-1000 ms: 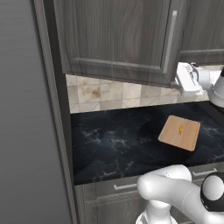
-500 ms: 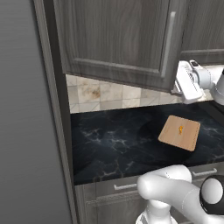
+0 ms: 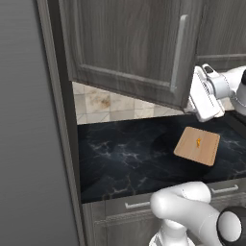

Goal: Open the cabinet, retrieve the rolling pin, and place it next to the meat on the cutting board to prepare for tenderizing.

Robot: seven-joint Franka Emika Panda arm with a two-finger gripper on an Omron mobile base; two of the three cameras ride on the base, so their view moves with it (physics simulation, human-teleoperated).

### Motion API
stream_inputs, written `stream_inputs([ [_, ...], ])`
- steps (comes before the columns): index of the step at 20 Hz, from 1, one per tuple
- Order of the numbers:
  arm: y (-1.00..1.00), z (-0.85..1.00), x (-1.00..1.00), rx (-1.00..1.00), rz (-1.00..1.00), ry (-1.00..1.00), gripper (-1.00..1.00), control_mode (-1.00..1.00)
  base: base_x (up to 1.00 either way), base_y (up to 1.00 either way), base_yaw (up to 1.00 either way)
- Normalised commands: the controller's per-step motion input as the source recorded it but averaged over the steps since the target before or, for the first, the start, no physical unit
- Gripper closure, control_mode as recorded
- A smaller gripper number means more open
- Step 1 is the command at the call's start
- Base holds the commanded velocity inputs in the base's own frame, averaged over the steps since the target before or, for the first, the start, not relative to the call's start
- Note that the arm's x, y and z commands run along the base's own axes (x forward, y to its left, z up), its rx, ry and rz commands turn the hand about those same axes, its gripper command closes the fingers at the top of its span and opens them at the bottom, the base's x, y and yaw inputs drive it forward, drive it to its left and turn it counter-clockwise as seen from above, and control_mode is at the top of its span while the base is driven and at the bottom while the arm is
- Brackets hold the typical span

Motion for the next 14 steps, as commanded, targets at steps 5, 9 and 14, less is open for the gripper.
stream_inputs([
  [5,0.63,0.0,-0.54,-0.14,0.06,-0.21,-1.0,-1.0,0.0,0.0,0.0],
  [9,0.64,0.0,-0.6,-0.11,0.03,-0.19,-1.0,-1.0,0.0,0.0,0.0],
  [14,0.71,0.0,-0.6,-0.1,0.02,-0.16,-1.0,-1.0,0.0,0.0,0.0],
])
